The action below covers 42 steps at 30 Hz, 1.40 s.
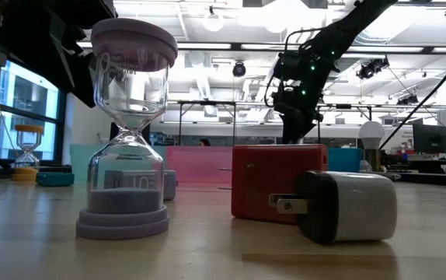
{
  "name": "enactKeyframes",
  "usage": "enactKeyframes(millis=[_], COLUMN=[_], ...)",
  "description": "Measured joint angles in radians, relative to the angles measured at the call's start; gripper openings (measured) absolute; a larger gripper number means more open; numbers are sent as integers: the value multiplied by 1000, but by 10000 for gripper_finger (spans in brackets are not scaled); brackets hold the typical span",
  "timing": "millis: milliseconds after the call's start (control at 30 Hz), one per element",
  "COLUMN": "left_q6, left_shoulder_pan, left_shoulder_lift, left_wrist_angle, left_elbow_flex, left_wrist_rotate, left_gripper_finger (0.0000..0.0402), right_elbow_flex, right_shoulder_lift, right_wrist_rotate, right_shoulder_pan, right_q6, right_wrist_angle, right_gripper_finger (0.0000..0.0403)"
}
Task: Pick & Place Office items
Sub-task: Put the red hourglass into the dark blue bin, then put the violet digital clock into the light blue bin
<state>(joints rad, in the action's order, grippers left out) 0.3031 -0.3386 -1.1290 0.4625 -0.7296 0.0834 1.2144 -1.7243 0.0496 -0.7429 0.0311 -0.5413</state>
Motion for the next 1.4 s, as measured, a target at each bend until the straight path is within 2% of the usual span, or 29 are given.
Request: enactKeyframes(millis=[367,533,800,1133,1400], left_q6=[0,1,2,4,0], left_shoulder_pan=[0,0,0,0,0], left_shoulder_lift=[0,0,0,0,0], left_wrist_angle=[0,0,0,0,0], left_elbow_flex=[0,0,0,0,0], left_wrist_rotate=[0,0,0,0,0], left_gripper_finger=[200,200,200,200,200], right_elbow_flex=[0,0,0,0,0], right_shoulder_lift=[0,-1,-1,-1,-1], right_wrist_rotate=[-4,-4,-3,0,1], right_shoulder_pan=[0,0,0,3,3], right_q6=[-2,-7,-8,-18,-11], right_wrist_angle=[-4,-19,-14,1,32], right_gripper_finger=[197,219,202,310,347])
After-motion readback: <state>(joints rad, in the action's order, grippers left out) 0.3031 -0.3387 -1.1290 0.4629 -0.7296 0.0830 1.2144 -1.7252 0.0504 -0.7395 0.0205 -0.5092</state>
